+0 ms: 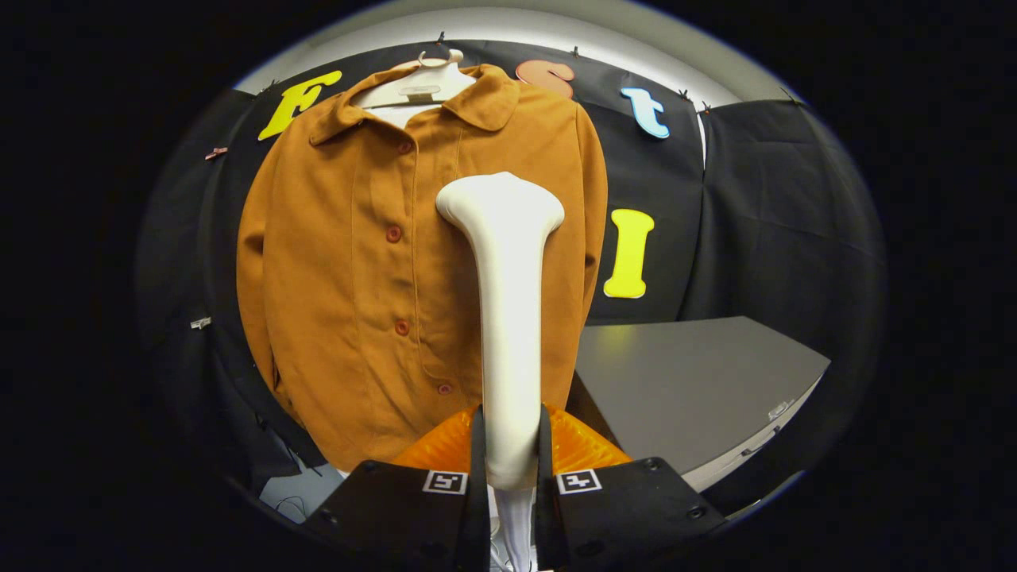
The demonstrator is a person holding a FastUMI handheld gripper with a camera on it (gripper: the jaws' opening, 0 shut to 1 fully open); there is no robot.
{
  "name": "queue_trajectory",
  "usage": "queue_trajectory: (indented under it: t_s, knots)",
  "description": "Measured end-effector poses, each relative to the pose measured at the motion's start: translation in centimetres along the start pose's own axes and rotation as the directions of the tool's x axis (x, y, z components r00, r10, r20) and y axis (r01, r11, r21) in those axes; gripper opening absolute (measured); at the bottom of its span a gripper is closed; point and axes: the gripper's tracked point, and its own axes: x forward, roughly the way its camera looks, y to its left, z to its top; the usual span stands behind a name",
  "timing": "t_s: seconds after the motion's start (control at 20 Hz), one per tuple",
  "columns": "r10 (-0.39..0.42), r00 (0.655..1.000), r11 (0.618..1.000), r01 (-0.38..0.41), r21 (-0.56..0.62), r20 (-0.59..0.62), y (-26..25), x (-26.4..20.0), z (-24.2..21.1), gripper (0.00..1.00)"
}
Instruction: Iron the clothes twice with a garment steamer, once on the left side and once on the right side.
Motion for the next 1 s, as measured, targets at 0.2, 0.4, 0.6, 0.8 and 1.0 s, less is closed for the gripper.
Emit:
queue_trajectory:
  t_s: [0.2,0.4,0.6,0.8,1.0]
  knots:
    - [0.005,0.997,1.0,-0.004,0.008,-0.08,0.5,0.0,-3.6,0.26]
    - [0.004,0.987,1.0,-0.003,0.011,-0.161,0.6,0.0,-7.1,0.26]
    - [0.014,0.969,1.0,-0.008,0.025,-0.245,1.1,-0.5,-10.9,0.26]
    - [0.027,0.946,0.999,-0.02,0.025,-0.323,1.2,-1.3,-13.9,0.26]
    - [0.047,0.93,0.999,-0.038,0.034,-0.364,1.4,-3.4,-15.7,0.26]
